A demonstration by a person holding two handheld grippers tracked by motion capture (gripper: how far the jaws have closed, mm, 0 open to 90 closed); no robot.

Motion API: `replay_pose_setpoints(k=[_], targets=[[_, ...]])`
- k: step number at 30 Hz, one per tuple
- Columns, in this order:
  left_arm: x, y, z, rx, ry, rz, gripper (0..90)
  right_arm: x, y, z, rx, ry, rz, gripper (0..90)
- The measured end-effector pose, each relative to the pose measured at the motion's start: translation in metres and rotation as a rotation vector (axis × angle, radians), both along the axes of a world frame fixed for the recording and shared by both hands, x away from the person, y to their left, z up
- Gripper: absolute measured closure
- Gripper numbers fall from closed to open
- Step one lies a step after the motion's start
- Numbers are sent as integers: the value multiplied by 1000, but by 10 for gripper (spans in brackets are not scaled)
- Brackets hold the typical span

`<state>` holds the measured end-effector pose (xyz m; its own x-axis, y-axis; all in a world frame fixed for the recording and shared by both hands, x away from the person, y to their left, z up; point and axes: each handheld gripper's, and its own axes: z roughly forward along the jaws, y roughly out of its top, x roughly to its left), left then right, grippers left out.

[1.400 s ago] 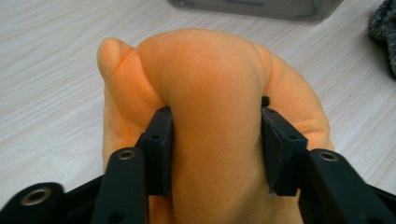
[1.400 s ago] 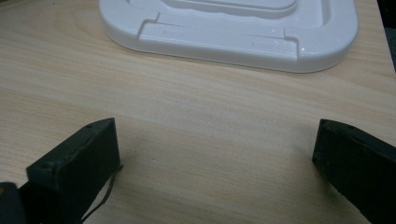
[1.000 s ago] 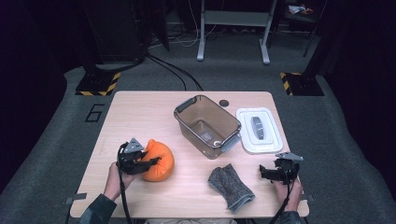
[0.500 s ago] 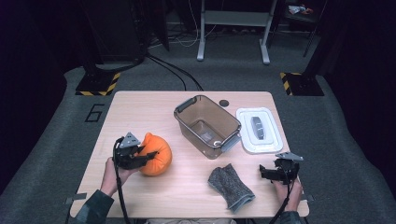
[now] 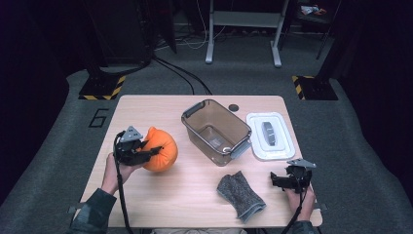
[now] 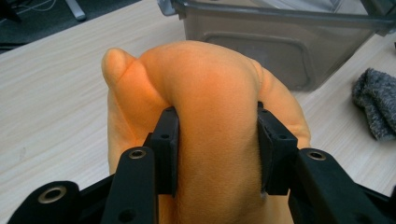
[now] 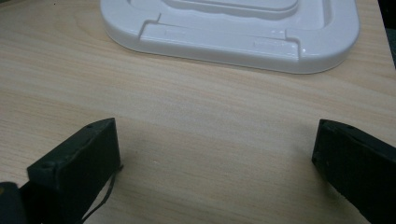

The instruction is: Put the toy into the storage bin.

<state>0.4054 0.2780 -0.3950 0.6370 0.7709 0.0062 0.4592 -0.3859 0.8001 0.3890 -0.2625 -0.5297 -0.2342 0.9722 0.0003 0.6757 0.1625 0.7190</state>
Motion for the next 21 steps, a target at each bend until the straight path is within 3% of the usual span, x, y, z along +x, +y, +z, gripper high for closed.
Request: replay_pose_setpoints(k=[21], targets=[[23, -13, 44, 16, -59, -14, 574, 0, 0, 0, 1, 0, 1, 0]])
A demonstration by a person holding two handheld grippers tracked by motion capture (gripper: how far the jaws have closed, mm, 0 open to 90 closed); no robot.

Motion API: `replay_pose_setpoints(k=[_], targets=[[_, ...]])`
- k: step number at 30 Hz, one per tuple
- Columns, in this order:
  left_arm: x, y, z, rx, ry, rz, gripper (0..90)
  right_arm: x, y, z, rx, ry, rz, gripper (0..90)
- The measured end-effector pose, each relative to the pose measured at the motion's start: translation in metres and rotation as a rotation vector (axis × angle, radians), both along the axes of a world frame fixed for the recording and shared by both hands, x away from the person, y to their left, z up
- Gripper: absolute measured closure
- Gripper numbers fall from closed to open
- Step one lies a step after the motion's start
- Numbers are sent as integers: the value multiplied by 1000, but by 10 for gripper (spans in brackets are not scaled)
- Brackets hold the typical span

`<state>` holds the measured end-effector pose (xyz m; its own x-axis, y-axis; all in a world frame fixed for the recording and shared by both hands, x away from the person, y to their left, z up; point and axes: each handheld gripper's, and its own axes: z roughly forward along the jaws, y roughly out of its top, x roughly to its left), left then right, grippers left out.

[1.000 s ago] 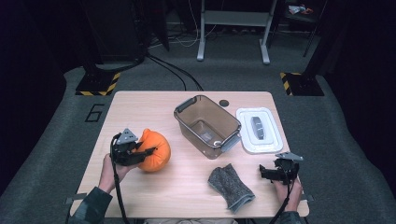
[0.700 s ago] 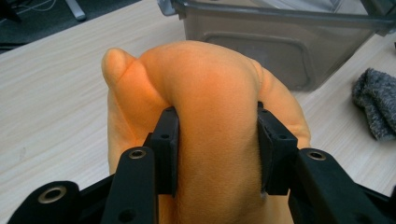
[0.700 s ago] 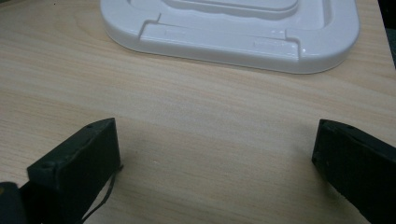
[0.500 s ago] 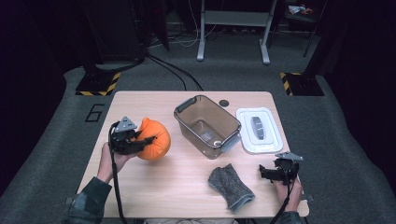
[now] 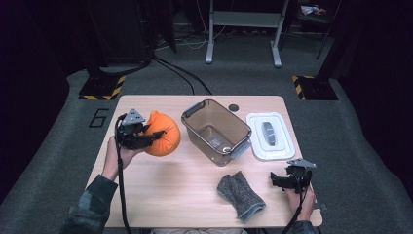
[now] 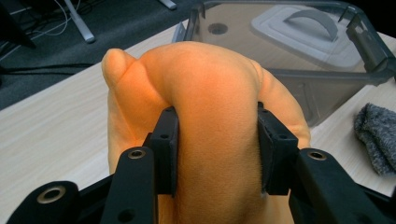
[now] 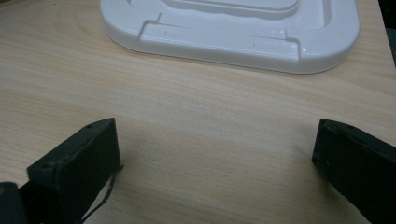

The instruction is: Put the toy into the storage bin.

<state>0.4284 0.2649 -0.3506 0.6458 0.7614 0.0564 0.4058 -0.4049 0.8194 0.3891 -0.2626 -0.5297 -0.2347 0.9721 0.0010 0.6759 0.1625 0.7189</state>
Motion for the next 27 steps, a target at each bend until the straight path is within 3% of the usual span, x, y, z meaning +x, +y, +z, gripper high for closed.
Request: replay_pose_setpoints(k=[9, 27], targets=[[17, -15, 20, 3, -16, -23, 571, 0, 0, 0, -1, 0, -1, 0], [53, -54, 36, 12, -23, -41, 567, 0, 0, 0, -1, 0, 0, 0]])
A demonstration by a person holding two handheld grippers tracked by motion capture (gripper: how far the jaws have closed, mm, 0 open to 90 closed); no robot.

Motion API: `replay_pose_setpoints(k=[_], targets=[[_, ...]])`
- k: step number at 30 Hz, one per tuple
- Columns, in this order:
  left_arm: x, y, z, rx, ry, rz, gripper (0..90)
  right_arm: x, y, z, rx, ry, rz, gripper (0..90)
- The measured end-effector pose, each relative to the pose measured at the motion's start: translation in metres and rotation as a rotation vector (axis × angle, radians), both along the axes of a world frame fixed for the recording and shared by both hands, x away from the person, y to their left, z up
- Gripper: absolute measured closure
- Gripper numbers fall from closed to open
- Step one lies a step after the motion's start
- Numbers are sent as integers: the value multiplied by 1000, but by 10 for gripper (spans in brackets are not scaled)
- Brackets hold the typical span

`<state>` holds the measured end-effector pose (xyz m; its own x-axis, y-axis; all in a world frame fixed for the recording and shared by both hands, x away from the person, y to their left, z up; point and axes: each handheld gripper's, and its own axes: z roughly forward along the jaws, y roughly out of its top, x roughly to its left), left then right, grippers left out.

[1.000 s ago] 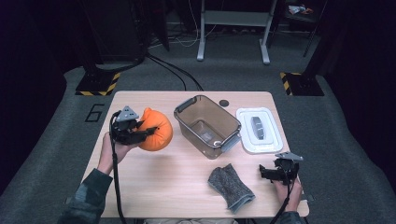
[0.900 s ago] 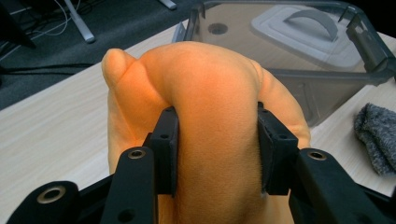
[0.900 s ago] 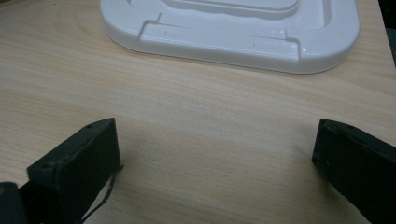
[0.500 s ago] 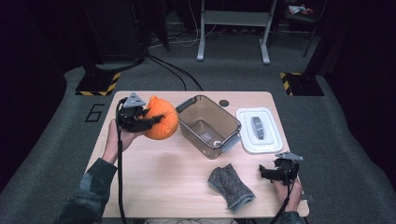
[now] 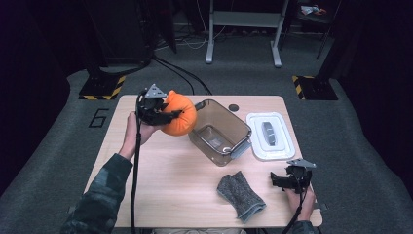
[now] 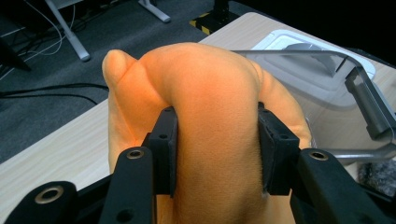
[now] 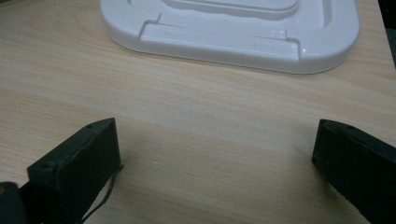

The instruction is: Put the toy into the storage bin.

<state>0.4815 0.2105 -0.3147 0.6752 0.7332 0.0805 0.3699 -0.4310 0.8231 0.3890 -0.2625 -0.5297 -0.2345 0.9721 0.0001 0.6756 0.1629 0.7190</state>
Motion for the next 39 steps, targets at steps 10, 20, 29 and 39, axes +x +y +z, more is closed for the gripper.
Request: replay_pose_setpoints(k=[10, 20, 29, 39], targets=[[18, -26, 0, -11, 10, -18, 566, 0, 0, 0, 1, 0, 0, 0], [33, -51, 0, -5, 17, -34, 566, 0, 0, 0, 1, 0, 0, 0], [44, -73, -7, -34, 25, -38, 566, 0, 0, 0, 4, 0, -3, 0], [53, -88, -25, -49, 64, -49, 562, 0, 0, 0, 3, 0, -3, 0]])
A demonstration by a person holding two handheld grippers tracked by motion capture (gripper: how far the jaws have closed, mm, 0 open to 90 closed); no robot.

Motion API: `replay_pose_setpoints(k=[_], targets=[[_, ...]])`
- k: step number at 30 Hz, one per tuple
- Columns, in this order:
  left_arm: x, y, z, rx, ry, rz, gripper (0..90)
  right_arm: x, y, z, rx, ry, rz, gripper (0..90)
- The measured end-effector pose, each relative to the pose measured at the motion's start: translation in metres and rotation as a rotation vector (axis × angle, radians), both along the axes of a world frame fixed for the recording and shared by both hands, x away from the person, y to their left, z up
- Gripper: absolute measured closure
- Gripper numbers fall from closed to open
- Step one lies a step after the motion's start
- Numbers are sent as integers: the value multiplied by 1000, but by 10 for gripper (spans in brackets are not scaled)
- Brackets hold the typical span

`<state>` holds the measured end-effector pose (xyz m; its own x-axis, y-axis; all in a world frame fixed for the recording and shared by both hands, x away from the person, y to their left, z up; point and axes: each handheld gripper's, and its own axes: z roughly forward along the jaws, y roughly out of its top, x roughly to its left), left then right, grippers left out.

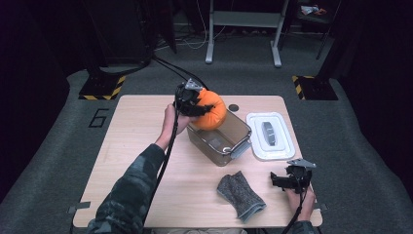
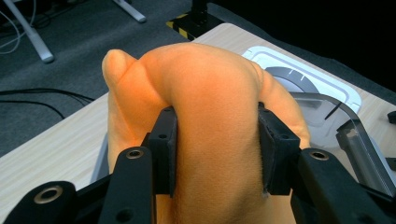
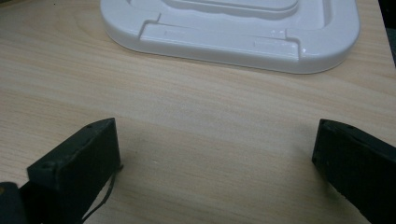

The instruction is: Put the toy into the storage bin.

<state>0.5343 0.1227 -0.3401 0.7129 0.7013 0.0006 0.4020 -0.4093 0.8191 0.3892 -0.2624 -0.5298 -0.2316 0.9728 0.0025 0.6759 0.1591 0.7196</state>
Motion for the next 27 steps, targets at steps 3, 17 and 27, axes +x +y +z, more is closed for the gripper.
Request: replay_pose_setpoints(k=[3, 17, 27], targets=[[2, -2, -7, 4, 16, 2, 561, 0, 0, 0, 0, 0, 0, 0], [15, -4, -39, 11, 88, 18, 550, 0, 0, 0, -2, 0, 3, 0], [21, -8, -52, 48, 124, 23, 523, 0, 0, 0, -1, 1, 2, 0]])
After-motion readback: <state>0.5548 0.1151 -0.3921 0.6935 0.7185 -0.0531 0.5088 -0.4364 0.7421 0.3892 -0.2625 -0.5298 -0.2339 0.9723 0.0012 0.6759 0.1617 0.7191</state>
